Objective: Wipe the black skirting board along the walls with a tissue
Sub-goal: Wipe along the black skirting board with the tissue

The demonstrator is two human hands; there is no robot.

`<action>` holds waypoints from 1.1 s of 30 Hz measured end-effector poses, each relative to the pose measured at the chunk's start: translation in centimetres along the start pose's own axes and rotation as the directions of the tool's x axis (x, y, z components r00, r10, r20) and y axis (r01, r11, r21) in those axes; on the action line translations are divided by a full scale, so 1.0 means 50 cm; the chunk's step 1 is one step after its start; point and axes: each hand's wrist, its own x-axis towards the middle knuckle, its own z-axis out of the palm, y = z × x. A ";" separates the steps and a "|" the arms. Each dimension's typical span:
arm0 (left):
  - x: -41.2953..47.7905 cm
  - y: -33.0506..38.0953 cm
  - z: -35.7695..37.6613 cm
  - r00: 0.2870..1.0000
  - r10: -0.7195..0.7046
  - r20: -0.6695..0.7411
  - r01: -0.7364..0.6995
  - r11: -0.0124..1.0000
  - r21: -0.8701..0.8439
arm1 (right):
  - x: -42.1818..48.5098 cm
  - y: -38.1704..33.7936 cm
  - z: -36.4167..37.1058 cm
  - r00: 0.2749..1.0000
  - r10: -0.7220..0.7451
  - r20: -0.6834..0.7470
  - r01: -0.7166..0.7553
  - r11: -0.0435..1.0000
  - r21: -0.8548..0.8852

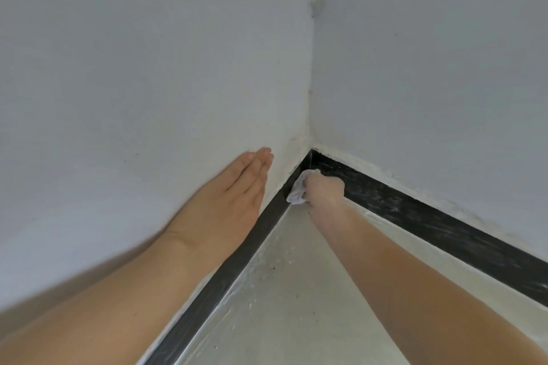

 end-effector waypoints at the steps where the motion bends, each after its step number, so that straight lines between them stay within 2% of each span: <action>1: 0.002 0.005 0.006 1.000 0.006 0.009 -0.006 1.000 -0.028 | -0.003 -0.004 -0.009 1.000 -0.020 -0.023 0.020 1.000 0.007; 2: 0.001 0.008 0.009 1.000 0.017 -0.008 -0.017 0.997 -0.069 | -0.006 -0.008 -0.019 0.996 -0.083 -0.038 0.084 0.996 0.027; 5: 0.006 0.004 0.009 0.999 -0.040 0.012 0.042 0.989 -0.145 | -0.003 0.004 -0.055 0.968 -0.238 -0.078 0.233 0.970 -0.067; 8: 0.008 0.007 0.014 0.999 -0.048 -0.015 0.045 0.991 -0.125 | -0.008 0.033 -0.042 0.967 -0.226 -0.119 0.220 0.974 -0.059; 11: 0.009 0.009 0.017 0.997 -0.064 -0.051 0.058 0.991 -0.124 | -0.024 0.066 0.010 0.951 -0.296 -0.085 0.303 0.950 0.080; 13: 0.009 0.009 0.019 0.993 -0.084 -0.079 0.076 0.992 -0.104 | -0.044 0.102 0.022 0.941 -0.328 -0.083 0.335 0.937 0.094; 15: 0.012 0.012 0.025 0.991 -0.085 -0.100 0.077 0.994 -0.075 | -0.067 0.141 0.005 0.927 -0.374 0.015 0.374 0.927 0.027; 18: 0.013 0.011 0.024 0.994 -0.077 -0.073 0.069 0.991 -0.114 | -0.087 0.165 -0.042 0.870 -0.402 0.285 0.453 0.880 -0.145; 19: 0.013 0.011 0.026 0.994 -0.084 -0.064 0.075 0.989 -0.125 | -0.087 0.155 -0.056 0.857 -0.402 0.323 0.467 0.870 -0.157; 20: 0.014 0.011 0.025 0.994 -0.091 -0.058 0.083 0.988 -0.128 | -0.081 0.138 -0.064 0.863 -0.415 0.289 0.468 0.872 -0.142; 23: 0.013 0.012 0.023 0.993 -0.101 -0.054 0.092 0.986 -0.140 | -0.055 0.086 -0.056 0.887 -0.461 0.035 0.462 0.885 -0.049; 26: 0.012 0.011 0.016 0.994 -0.100 -0.051 0.093 0.987 -0.128 | -0.073 0.087 -0.010 0.894 -0.444 0.059 0.445 0.896 0.005; 28: 0.010 0.010 0.012 0.995 -0.091 -0.036 0.086 0.989 -0.117 | -0.096 0.116 -0.014 0.884 -0.448 0.134 0.459 0.886 -0.066; 30: 0.010 0.009 0.012 0.996 -0.081 -0.032 0.077 0.991 -0.114 | -0.109 0.142 -0.048 0.820 -0.434 0.373 0.531 0.819 -0.216; 31: 0.010 0.009 0.011 0.996 -0.078 -0.032 0.074 0.991 -0.112 | -0.100 0.151 -0.069 0.780 -0.390 0.490 0.578 0.750 -0.323; 32: 0.009 0.010 0.012 0.997 -0.070 -0.031 0.066 0.992 -0.109 | -0.087 0.155 -0.089 0.739 -0.346 0.579 0.639 0.632 -0.438; 33: 0.008 0.010 0.011 0.998 -0.063 -0.028 0.059 0.993 -0.106 | -0.068 0.150 -0.108 0.690 -0.328 0.645 0.714 0.451 -0.535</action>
